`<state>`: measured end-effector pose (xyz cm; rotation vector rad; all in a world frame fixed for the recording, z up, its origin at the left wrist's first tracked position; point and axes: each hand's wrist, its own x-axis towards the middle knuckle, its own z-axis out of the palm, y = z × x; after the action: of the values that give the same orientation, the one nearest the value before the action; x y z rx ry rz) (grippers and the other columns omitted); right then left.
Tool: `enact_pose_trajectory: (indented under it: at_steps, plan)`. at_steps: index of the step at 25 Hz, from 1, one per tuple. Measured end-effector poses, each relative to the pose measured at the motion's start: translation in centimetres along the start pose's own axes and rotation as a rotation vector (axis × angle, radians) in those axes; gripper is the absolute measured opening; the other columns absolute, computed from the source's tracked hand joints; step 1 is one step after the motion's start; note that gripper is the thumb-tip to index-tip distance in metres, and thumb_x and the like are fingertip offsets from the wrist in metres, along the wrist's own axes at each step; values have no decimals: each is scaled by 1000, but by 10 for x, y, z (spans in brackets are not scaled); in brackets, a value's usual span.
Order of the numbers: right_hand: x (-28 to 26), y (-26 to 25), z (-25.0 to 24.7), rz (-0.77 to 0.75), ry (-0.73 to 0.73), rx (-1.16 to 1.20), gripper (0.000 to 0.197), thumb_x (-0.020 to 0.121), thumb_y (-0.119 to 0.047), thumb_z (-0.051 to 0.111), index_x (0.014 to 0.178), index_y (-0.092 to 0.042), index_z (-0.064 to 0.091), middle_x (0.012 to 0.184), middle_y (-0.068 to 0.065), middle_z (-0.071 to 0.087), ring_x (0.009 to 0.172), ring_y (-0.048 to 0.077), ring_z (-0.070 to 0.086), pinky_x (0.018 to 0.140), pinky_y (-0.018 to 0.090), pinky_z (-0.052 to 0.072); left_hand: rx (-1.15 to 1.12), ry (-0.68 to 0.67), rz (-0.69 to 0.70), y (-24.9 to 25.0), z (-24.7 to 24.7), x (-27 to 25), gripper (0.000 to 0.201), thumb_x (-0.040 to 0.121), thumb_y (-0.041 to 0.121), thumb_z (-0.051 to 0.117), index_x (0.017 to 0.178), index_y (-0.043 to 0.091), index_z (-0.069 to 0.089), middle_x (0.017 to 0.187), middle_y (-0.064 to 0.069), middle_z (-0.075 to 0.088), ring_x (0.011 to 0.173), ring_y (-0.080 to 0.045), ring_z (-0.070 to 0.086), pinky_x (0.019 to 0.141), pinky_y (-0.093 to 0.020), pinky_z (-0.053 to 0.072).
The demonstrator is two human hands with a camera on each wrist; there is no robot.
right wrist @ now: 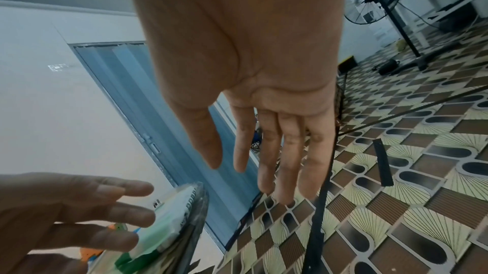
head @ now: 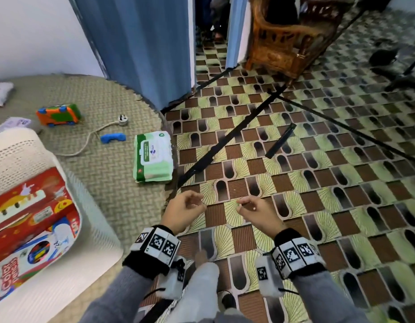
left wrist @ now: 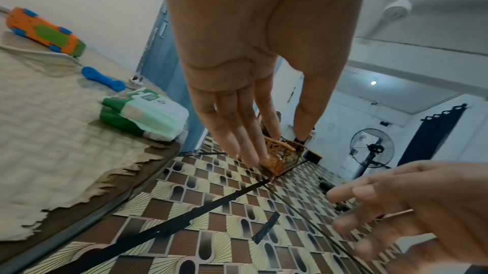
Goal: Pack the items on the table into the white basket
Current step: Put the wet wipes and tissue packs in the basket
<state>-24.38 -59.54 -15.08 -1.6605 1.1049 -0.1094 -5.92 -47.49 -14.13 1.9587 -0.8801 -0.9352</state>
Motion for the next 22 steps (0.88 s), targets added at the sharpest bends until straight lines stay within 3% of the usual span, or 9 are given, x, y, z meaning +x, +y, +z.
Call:
enact_pose_trajectory:
  at_steps: [3,6,8,11,13,17,22]
  plan:
    - [29,-7,-3,-7,-32,-27,22,90,-24,62,112,-23,59,98,-1,60,81,13,55,68,28,48,-19,3,-12,-8,-5,25,20,82,14,71,100,19,63,90,11,63,83,-4,60,84,-25,51]
    - [70,-18,-3,-38,-64,-84,24,91,-24,61,114,-20,59,102,-4,59,95,12,56,75,21,48,-47,30,-31,-13,-13,56,22,82,17,72,102,20,63,95,7,65,89,-10,63,86,-26,51]
    - [96,-31,-1,-60,-110,-125,23,91,-23,60,113,-19,58,107,-1,59,94,10,56,73,16,46,-81,67,-45,-15,-21,76,23,81,17,72,101,23,63,98,6,66,94,-12,63,88,-28,52]
    - [130,-51,6,-69,-171,-141,20,91,-21,61,111,-21,58,105,1,61,88,10,57,73,20,48,-126,136,-70,-14,-32,98,23,81,12,72,102,20,64,97,5,66,89,-11,62,84,-22,51]
    - [152,-65,12,-94,-210,-153,20,91,-20,61,111,-19,59,100,-2,60,85,7,57,70,18,48,-144,195,-84,-13,-41,112,21,82,10,71,99,21,63,95,4,66,84,-9,61,76,-14,48]
    - [191,-93,24,-138,-293,-179,19,91,-21,61,110,-19,61,93,-6,57,83,5,54,68,17,43,-214,340,-140,-16,-59,129,20,83,8,69,95,24,64,95,0,67,85,-12,61,75,-21,50]
    - [237,-130,37,-250,-392,-274,17,91,-20,61,108,-19,62,97,-5,61,88,5,54,62,8,39,-306,557,-174,-24,-71,143,24,82,5,69,98,22,61,100,6,64,87,-15,60,74,-20,48]
